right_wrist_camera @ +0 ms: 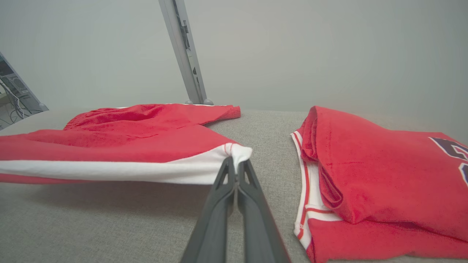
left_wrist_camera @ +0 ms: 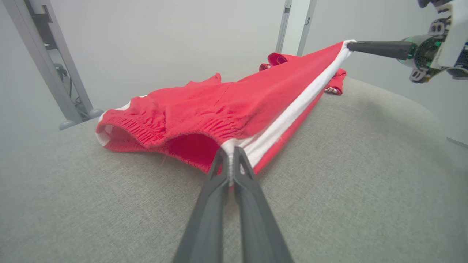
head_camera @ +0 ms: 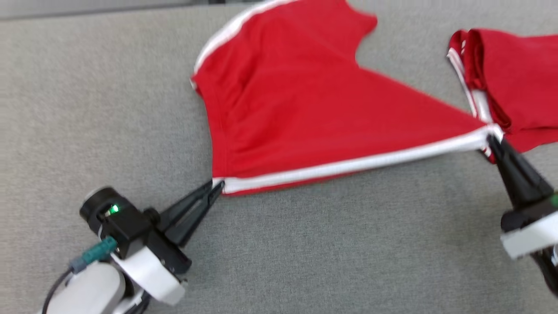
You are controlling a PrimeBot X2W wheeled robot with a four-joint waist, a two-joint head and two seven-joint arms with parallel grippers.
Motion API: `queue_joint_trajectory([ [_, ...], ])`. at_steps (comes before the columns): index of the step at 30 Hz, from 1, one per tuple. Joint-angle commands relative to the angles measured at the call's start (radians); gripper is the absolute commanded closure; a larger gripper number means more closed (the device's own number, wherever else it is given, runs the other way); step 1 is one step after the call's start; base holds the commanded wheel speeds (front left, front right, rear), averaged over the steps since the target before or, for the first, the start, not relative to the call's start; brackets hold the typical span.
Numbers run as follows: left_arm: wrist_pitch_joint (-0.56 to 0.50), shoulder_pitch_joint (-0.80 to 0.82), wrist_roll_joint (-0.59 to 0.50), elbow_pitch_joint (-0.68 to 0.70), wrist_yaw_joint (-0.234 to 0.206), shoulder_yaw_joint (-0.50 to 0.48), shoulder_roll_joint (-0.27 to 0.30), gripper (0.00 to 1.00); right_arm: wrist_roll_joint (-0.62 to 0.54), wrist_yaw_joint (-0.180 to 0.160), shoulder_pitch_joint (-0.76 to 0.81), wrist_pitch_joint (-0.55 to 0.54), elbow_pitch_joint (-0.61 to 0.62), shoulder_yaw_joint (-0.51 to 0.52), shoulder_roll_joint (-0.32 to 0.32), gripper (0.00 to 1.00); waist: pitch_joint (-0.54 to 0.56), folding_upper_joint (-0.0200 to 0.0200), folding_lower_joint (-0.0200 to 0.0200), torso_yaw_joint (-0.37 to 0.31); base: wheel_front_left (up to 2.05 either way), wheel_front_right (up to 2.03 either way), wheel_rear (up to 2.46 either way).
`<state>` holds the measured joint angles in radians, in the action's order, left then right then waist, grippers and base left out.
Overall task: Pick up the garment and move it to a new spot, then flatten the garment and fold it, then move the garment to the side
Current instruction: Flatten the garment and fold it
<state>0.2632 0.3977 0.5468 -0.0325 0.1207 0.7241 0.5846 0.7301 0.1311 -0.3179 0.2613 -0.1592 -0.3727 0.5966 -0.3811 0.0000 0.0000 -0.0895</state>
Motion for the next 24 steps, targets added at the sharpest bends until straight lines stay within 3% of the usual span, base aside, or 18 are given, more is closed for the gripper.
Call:
queue_joint_trajectory([
  [1, 0.001, -0.023, 0.003, 0.004, -0.005, -0.007, 0.002, 1.0, -0.008, -0.001, 0.03, 0.005, 0.009, 0.012, 0.002, 1.0, 0.055, 0.0, 0.0, 0.002, 0.0, 0.0, 0.0],
  [10, 0.001, -0.205, 0.042, 0.093, -0.035, -0.058, -0.014, 1.0, -0.035, -0.001, 0.241, 0.005, 0.091, 0.073, 0.015, 1.0, 0.191, 0.0, 0.0, 0.004, 0.0, 0.0, 0.0],
  [17, -0.026, -0.256, 0.115, 0.196, -0.019, -0.08, 0.035, 1.0, -0.047, -0.001, 0.31, -0.042, 0.17, 0.14, 0.055, 1.0, 0.195, 0.0, 0.0, 0.025, 0.0, 0.0, 0.0],
  [20, -0.074, -0.236, 0.197, 0.211, -0.012, -0.088, 0.023, 1.0, -0.072, -0.001, 0.27, -0.156, 0.163, 0.177, 0.036, 1.0, 0.17, 0.0, 0.0, 0.033, 0.0, 0.0, 0.0],
  [22, -0.124, -0.213, 0.26, 0.185, -0.014, -0.08, -0.013, 1.0, -0.113, -0.001, 0.219, -0.239, 0.132, 0.172, 0.023, 1.0, 0.153, 0.0, 0.0, 0.04, 0.0, 0.0, 0.0],
  [23, -0.16, -0.176, 0.311, 0.15, -0.011, -0.078, -0.05, 1.0, -0.115, -0.001, 0.157, -0.314, 0.095, 0.167, -0.028, 1.0, 0.137, 0.0, 0.0, 0.048, 0.0, 0.0, 0.0],
  [24, -0.174, -0.162, 0.332, 0.13, -0.01, -0.076, -0.071, 1.0, -0.13, -0.001, 0.121, -0.345, 0.076, 0.16, -0.032, 1.0, 0.128, 0.0, 0.0, 0.052, 0.0, 0.0, 0.0],
])
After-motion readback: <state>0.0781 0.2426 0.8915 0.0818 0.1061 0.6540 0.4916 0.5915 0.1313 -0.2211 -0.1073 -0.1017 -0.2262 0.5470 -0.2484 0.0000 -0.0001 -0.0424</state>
